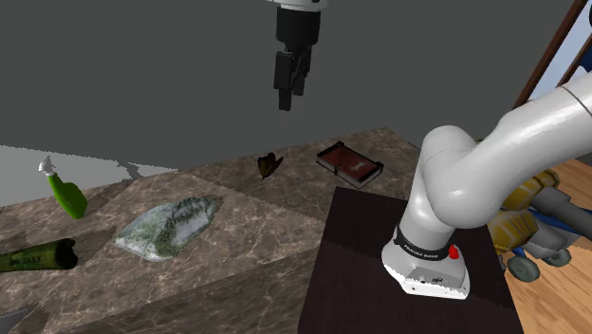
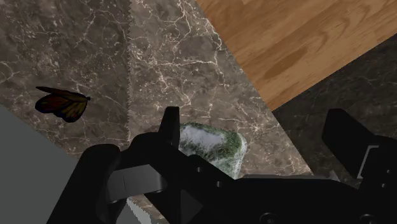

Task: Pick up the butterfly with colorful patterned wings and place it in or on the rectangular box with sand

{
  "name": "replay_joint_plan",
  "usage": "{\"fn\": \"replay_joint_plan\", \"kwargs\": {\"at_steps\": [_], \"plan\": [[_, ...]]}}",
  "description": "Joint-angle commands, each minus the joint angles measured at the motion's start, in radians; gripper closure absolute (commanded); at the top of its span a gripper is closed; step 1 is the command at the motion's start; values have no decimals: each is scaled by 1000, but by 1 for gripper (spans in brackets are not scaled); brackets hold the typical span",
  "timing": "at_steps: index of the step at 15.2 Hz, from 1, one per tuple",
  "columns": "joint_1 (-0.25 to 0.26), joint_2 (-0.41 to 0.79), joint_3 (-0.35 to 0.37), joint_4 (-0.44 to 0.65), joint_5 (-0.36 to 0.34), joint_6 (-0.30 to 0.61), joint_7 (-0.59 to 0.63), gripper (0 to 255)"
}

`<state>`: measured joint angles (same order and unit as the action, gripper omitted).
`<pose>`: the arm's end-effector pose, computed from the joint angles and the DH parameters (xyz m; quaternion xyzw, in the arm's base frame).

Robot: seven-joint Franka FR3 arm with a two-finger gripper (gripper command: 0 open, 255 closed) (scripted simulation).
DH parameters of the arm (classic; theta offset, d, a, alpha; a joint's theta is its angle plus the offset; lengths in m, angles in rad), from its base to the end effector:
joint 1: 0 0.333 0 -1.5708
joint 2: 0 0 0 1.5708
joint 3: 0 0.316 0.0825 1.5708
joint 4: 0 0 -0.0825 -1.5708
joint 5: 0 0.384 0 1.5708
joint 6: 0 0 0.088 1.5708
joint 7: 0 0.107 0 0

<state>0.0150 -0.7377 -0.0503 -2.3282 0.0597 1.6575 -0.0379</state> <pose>0.3291 -0.0103 0.5964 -0.9983 -0.0057 -0.0345 0.0457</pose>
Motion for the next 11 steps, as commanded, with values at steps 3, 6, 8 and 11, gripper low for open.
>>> {"fn": "replay_joint_plan", "kwargs": {"at_steps": [3,6,8,11], "plan": [[4,39,-15,-25,-30,41,-56,0],[8,105,-36,-55,-77,107,-136,0],[10,155,-50,-70,-108,152,-187,0],[11,237,-70,-85,-155,224,-259,0]]}}
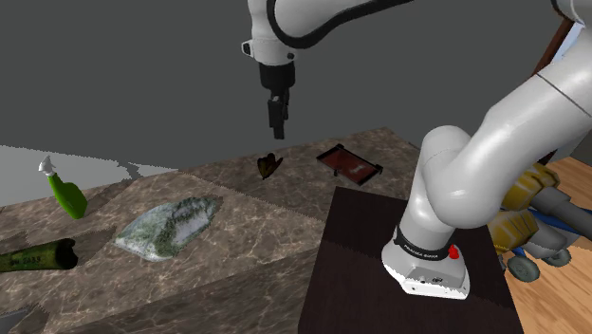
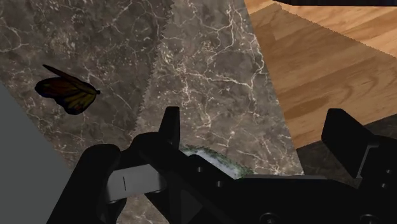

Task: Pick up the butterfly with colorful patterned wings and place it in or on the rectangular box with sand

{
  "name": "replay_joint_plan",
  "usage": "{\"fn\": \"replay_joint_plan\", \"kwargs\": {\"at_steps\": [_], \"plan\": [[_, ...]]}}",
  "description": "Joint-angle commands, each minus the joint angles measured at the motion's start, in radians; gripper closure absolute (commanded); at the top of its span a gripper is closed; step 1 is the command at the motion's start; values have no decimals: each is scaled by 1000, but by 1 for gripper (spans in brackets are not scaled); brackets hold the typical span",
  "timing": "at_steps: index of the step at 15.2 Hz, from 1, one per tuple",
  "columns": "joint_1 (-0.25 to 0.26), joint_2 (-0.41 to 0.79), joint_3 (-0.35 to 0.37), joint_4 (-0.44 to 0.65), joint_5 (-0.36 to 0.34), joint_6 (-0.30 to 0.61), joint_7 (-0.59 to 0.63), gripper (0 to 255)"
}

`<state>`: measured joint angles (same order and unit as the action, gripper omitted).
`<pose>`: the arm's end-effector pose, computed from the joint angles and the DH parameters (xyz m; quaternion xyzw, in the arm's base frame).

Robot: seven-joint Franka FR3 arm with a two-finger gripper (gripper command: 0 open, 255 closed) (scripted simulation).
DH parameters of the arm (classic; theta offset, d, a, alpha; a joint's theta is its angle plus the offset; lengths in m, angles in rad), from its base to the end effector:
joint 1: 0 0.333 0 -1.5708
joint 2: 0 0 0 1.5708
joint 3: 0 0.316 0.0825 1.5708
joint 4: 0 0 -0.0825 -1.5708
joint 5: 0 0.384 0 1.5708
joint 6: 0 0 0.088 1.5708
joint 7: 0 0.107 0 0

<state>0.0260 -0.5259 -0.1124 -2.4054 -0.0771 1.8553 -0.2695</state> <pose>0.3875 -0.0431 0.4991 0.9937 0.1105 -0.0144 0.0063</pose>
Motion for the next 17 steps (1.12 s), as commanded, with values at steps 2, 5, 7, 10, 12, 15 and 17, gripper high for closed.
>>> {"fn": "replay_joint_plan", "kwargs": {"at_steps": [2,5,7,10,12,15,17], "plan": [[-1,85,-20,-12,-49,75,-73,0],[-4,181,-36,-10,-96,149,-136,0],[-7,249,-45,-3,-128,198,-174,0],[-13,355,-57,16,-178,270,-226,0],[-18,429,-64,35,-211,316,-257,0],[-27,542,-73,72,-264,381,-296,0],[-32,618,-78,103,-301,421,-319,0]]}}
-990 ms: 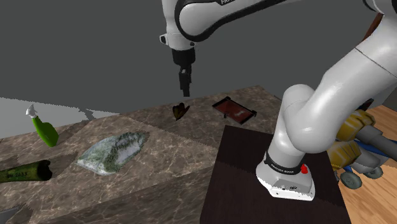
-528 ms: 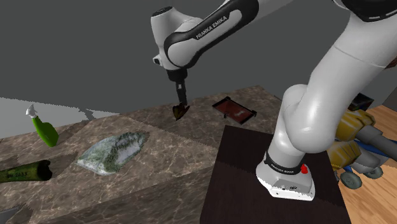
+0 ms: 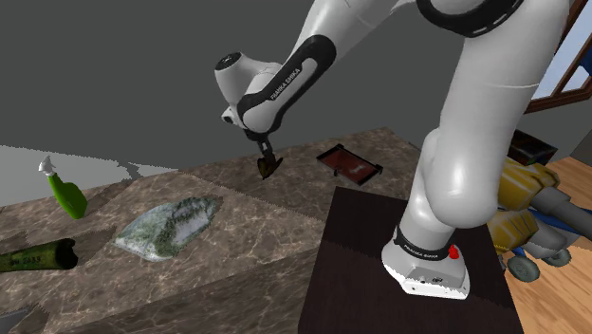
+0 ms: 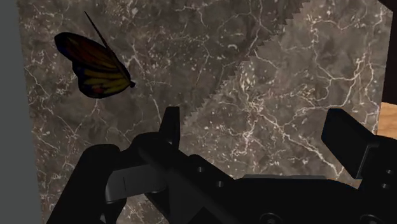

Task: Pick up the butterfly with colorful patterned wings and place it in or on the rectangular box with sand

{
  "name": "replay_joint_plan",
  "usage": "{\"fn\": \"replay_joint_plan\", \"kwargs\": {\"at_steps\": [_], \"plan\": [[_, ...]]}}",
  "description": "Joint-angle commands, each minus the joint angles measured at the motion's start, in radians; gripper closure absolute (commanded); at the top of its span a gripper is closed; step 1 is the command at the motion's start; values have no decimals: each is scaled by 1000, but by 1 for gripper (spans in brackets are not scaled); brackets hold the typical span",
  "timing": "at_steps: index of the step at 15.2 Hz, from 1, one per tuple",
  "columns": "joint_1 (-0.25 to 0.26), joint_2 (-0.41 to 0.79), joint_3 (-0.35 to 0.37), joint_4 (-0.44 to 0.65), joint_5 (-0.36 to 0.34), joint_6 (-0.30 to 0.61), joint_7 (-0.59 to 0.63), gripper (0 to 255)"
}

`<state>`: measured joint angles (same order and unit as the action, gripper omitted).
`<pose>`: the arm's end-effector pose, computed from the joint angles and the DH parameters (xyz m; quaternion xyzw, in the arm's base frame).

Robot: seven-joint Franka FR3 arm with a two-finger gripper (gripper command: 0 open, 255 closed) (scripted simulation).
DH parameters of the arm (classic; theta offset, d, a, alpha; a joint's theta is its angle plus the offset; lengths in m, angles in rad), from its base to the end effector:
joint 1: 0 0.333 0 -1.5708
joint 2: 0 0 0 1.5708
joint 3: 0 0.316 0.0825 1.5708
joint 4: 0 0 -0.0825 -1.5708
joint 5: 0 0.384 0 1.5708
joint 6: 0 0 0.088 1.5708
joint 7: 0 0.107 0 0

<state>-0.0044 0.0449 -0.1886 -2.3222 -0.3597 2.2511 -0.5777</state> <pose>0.4893 -0.1057 0.3135 0.9406 0.3056 -0.1042 0.1050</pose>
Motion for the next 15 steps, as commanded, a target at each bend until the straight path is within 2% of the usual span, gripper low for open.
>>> {"fn": "replay_joint_plan", "kwargs": {"at_steps": [1,8,15], "plan": [[-4,86,-5,36,-37,44,-21,0],[-16,359,-29,188,-170,152,-80,0],[-21,637,-60,395,-286,221,-136,0]]}}
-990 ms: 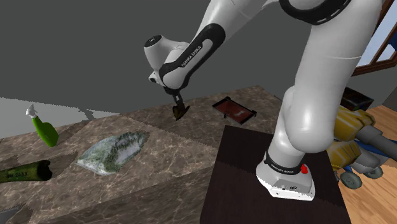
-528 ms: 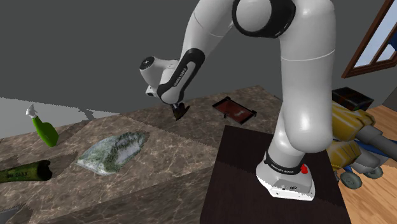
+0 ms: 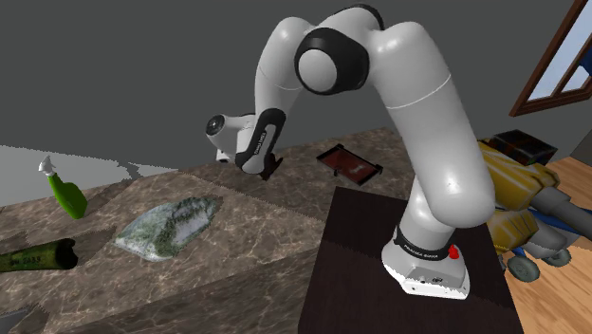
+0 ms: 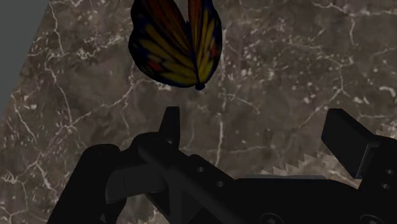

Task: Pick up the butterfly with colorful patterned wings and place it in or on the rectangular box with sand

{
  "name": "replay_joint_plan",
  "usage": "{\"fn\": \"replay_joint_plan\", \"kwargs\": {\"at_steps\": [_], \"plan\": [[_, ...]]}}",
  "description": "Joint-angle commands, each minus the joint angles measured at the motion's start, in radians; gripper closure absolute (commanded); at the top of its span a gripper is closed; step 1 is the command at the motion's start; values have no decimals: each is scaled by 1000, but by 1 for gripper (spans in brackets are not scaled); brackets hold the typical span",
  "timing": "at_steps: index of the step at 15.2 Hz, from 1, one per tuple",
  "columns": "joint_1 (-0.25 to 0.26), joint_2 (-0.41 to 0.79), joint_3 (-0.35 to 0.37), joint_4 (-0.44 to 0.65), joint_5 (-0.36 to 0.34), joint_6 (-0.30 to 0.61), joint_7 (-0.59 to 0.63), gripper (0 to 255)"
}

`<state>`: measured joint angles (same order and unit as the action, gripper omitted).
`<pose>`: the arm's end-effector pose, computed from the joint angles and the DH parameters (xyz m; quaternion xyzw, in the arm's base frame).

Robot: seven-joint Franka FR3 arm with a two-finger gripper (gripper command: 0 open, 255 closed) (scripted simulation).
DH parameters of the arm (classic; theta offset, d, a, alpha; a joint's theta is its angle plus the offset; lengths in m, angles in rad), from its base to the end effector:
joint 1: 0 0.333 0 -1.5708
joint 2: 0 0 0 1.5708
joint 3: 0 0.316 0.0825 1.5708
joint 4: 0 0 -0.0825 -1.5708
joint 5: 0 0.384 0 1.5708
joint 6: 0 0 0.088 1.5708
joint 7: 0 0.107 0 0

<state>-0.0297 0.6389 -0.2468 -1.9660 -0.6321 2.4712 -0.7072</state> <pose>0.5757 -0.1617 0.1422 0.8476 0.4636 -0.1784 0.1867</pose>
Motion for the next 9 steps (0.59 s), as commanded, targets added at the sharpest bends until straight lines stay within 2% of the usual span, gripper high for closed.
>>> {"fn": "replay_joint_plan", "kwargs": {"at_steps": [1,4,9], "plan": [[3,83,-6,73,-28,8,-16,0],[0,180,-16,161,-59,21,-39,0],[-20,236,-25,190,-66,56,-35,0]]}}
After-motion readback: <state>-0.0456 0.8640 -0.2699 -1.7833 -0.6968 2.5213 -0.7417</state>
